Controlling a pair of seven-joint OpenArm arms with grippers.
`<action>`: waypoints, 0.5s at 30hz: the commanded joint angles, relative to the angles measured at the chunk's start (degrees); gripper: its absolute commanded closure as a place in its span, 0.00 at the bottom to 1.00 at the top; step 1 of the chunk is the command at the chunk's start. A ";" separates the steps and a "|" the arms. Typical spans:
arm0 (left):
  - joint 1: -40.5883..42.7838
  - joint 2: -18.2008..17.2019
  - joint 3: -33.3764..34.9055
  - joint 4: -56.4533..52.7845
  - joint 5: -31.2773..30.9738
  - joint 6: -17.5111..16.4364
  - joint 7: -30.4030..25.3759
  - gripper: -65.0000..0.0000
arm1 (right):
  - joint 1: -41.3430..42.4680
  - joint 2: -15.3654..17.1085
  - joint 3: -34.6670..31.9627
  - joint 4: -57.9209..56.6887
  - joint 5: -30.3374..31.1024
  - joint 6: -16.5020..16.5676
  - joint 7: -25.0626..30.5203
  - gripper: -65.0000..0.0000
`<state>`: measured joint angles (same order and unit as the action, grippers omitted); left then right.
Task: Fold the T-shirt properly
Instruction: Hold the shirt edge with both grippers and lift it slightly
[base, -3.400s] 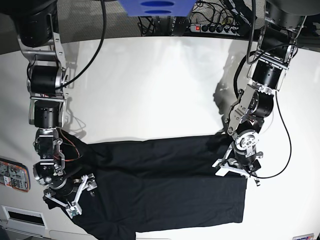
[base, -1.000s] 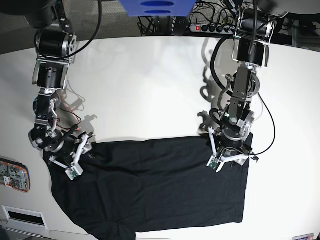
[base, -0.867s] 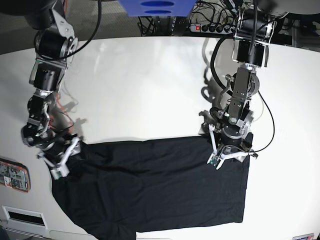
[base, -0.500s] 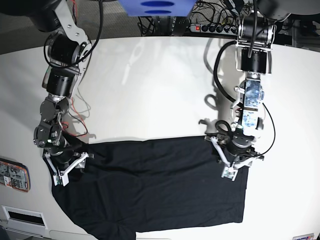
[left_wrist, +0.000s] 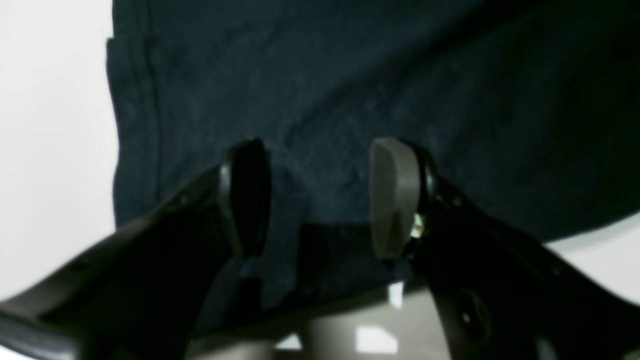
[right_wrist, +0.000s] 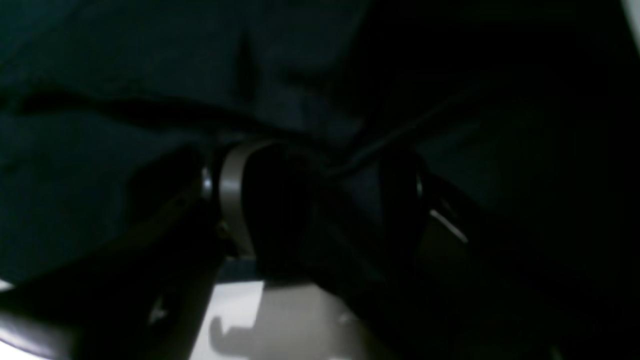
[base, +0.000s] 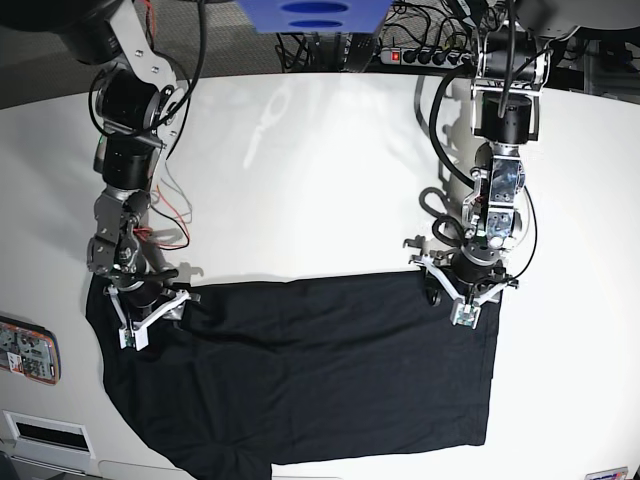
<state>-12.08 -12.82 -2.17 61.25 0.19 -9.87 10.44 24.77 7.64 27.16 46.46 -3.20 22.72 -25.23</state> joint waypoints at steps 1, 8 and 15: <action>-1.95 -0.15 -0.07 0.06 -0.23 0.15 -2.57 0.50 | 2.08 0.67 0.05 0.36 0.87 0.18 2.68 0.50; -3.97 -0.15 -0.15 -2.92 -0.23 0.15 -9.34 0.50 | 2.08 0.67 0.05 -0.70 0.78 0.09 5.76 0.50; -7.75 -0.15 0.28 -10.66 -0.23 0.15 -9.95 0.50 | 2.08 0.76 -0.48 -1.05 0.70 0.09 5.94 0.50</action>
<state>-18.59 -12.64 -1.78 49.78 0.19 -9.89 1.63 25.08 7.77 26.79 44.51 -3.18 22.65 -20.86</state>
